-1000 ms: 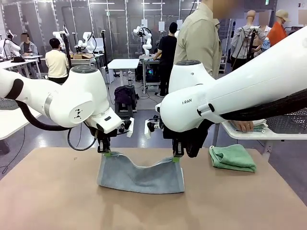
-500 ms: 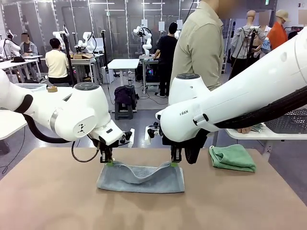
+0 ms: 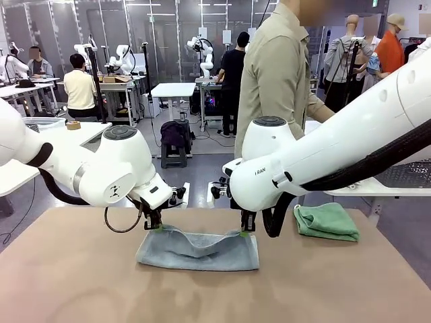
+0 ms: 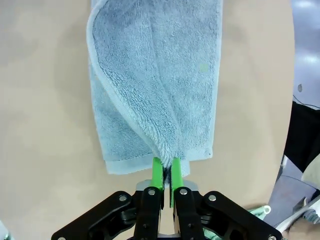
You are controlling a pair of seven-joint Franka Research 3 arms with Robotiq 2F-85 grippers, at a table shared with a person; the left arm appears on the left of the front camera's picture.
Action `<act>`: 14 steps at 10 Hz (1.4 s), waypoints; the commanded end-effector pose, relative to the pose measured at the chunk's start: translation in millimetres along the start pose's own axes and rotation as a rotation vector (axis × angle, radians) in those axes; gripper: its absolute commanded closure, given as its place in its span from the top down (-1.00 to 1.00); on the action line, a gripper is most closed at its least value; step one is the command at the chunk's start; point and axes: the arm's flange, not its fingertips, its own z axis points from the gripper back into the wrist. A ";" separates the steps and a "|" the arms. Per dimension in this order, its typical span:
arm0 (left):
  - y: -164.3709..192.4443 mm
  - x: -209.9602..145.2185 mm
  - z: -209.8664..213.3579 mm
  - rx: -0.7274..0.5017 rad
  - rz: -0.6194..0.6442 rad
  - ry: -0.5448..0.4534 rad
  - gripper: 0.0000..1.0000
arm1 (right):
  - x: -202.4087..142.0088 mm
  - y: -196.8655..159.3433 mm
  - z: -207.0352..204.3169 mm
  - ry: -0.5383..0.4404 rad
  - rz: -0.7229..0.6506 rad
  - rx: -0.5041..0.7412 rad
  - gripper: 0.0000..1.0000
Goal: Fold the towels and place them in the basket.
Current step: When a person lays out a Towel with hook on the table, fold it in half twice.
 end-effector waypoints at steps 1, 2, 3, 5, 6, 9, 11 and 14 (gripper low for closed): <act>0.9 -5.3 -8.1 0.051 0.029 0.007 -0.88 | -9.9 -3.5 -7.7 0.004 -0.002 -0.027 -0.85; 3.0 -7.4 -10.7 0.053 0.040 0.015 -0.88 | -13.3 -5.9 -10.4 0.010 -0.012 -0.035 -0.85; 3.9 -8.3 -13.3 0.056 0.043 0.016 -0.88 | -15.4 -7.7 -13.5 0.007 -0.015 -0.049 -0.85; 2.4 -7.8 -17.4 0.067 0.033 0.002 -0.88 | -15.6 -8.9 -15.8 -0.025 -0.014 -0.075 -0.85; 2.1 -7.5 -17.5 0.075 0.030 -0.004 -0.69 | -15.6 -9.7 -15.9 -0.030 -0.018 -0.081 -0.78; 3.2 -12.9 -12.6 0.139 0.046 -0.023 -0.40 | -15.8 -10.7 -13.0 -0.048 -0.031 -0.113 -0.08; 7.8 -24.1 -3.7 0.136 0.070 -0.036 -0.01 | -16.8 -10.7 -3.8 -0.048 -0.041 -0.121 0.32; 18.1 -66.2 25.8 -0.074 -0.015 -0.133 0.33 | -28.6 -6.1 38.0 -0.014 -0.129 0.056 0.42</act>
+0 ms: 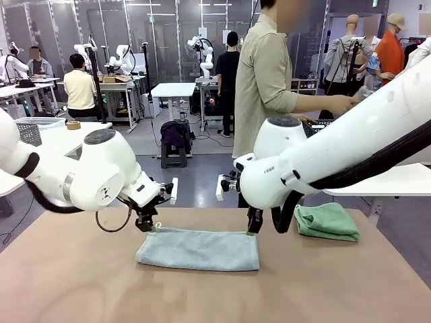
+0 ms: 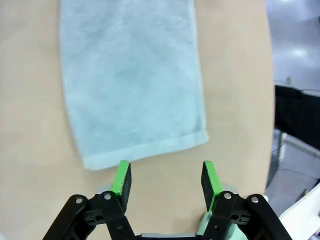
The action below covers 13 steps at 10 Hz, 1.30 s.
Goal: Fold the towels and place them in the basket.
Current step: When a person lays out a Towel with hook on the table, fold it in half twice.
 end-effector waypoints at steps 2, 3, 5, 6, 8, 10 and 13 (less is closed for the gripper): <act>8.6 -48.7 61.9 -0.195 -0.047 -0.099 0.33 | -11.8 15.9 73.5 -0.005 -0.197 0.198 0.42; 7.3 -57.2 74.2 -0.215 -0.038 -0.114 0.33 | -14.0 23.2 96.5 0.014 -0.287 0.214 0.42; 3.5 -72.1 94.8 -0.234 -0.008 -0.144 0.33 | -18.9 35.4 134.2 0.024 -0.400 0.247 0.42; 1.1 -78.4 102.1 -0.247 0.015 -0.169 0.33 | -19.9 40.1 142.0 -0.009 -0.534 0.299 0.42; -7.8 -91.2 111.5 -0.244 0.045 -0.233 0.33 | -28.7 47.1 135.5 -0.035 -0.859 0.315 0.42; -16.7 -105.4 115.5 -0.246 0.066 -0.282 0.33 | -41.8 55.1 124.3 -0.098 -1.092 0.358 0.42; -21.9 -118.6 111.5 -0.265 0.087 -0.325 0.33 | -45.9 64.6 112.5 -0.204 -1.269 0.417 0.42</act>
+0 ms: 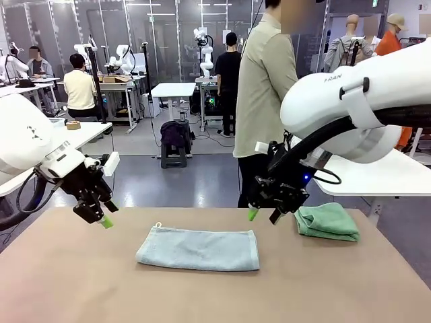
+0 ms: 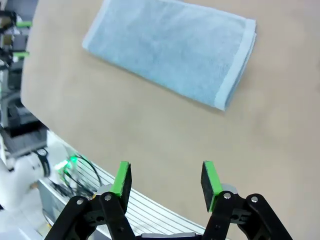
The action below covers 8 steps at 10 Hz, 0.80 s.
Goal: Fold the towels and place them in the basket.
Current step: When a person lays out a Towel with hook on the table, fold it in half twice.
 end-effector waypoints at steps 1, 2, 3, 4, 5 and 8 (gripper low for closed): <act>-6.1 -9.2 2.7 -0.050 -0.008 -0.072 0.33 | -11.1 5.7 -6.2 -0.046 0.059 0.131 0.42; -5.2 -14.5 4.2 -0.065 -0.012 -0.105 0.33 | 0.0 0.0 0.0 0.000 0.000 0.000 0.42; -4.3 -20.3 6.4 -0.081 -0.027 -0.157 0.33 | 0.0 0.0 0.0 0.000 0.000 0.000 0.42; -3.4 -25.4 8.1 -0.078 -0.041 -0.198 0.33 | 0.0 0.0 0.0 0.000 0.000 0.000 0.42; -2.8 -29.9 10.2 -0.089 -0.039 -0.229 0.71 | -3.4 2.5 -1.9 -0.018 0.001 0.039 0.42; -3.6 -45.0 23.3 -0.107 -0.009 -0.320 1.00 | -0.9 6.0 -9.9 -0.052 -0.099 -0.008 0.82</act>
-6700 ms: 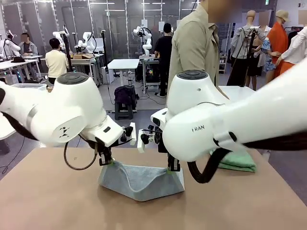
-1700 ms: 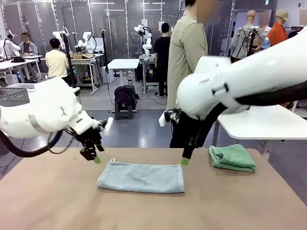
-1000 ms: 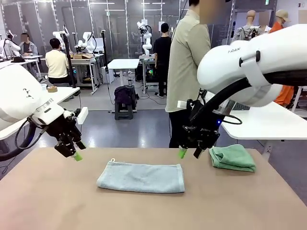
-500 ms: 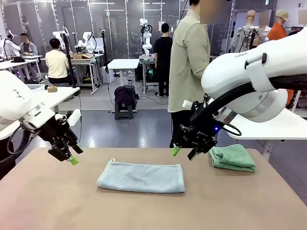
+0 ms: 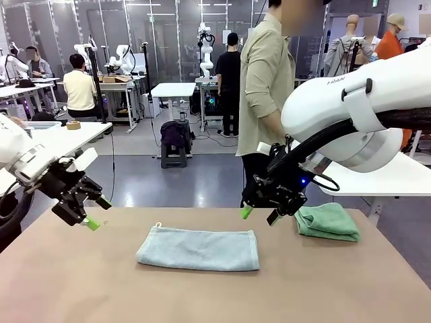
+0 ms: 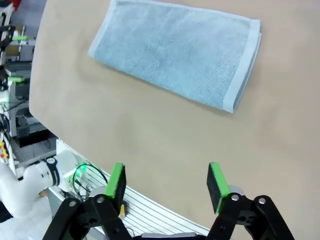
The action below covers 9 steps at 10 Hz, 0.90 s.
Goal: Fold the towels and place them in the basket.
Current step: When a person lays out a Towel with hook on the table, fold it in half twice.
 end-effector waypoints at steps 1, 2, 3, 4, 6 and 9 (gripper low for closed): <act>-0.6 -7.0 13.0 -0.001 0.017 -0.110 1.00 | 1.6 1.6 -10.6 -0.042 -0.096 -0.030 1.00; -2.8 -10.2 14.7 0.010 0.041 -0.145 1.00 | 1.3 -0.8 -16.7 -0.058 -0.150 -0.021 0.85; -4.0 -14.1 15.6 0.007 0.051 -0.177 1.00 | 0.5 -3.0 -23.2 -0.078 -0.197 -0.038 0.85; -5.7 -15.4 12.5 0.025 0.056 -0.201 1.00 | -0.7 -3.5 -28.8 -0.075 -0.187 -0.027 0.85; -4.3 -21.1 13.1 0.043 0.065 -0.221 1.00 | -1.7 -4.7 -34.9 -0.106 -0.180 -0.022 0.85; -1.6 -15.5 15.9 0.037 0.085 -0.185 1.00 | -0.1 -9.6 -29.8 -0.083 -0.163 -0.034 0.85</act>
